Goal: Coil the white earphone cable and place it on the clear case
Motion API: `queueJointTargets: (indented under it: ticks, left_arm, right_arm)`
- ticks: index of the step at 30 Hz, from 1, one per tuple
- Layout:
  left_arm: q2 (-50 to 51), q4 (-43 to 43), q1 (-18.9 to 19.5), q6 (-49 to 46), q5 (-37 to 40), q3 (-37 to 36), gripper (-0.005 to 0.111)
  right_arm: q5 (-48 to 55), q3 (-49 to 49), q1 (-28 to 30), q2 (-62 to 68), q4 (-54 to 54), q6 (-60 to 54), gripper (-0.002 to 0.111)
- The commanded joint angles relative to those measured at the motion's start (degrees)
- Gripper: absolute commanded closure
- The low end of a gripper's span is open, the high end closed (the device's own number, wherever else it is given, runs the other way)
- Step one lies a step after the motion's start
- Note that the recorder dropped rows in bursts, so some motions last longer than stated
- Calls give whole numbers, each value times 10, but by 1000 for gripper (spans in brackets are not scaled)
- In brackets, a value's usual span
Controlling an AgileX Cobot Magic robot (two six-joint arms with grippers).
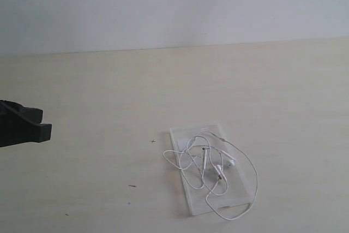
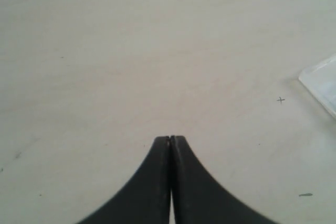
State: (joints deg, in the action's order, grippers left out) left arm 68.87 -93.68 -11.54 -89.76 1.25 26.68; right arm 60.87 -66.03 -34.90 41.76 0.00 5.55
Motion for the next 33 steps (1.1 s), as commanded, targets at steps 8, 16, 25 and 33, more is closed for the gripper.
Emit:
queueJointTargets:
  ticks: [8,16,25,33]
  left_arm:
    - [-1,0,1,0,-1,0,107]
    - [-1,0,1,0,-1,0,107]
    - [-1,0,1,0,-1,0,107]
    - [-1,0,1,0,-1,0,107]
  right_arm:
    - [-453,331,148,-123,-14,-106,108]
    - [-580,529,250,-191,0,-114,108]
    - [-581,629,319,-329,0,-95,108]
    - [-530,660,324,-418,0,-85,108]
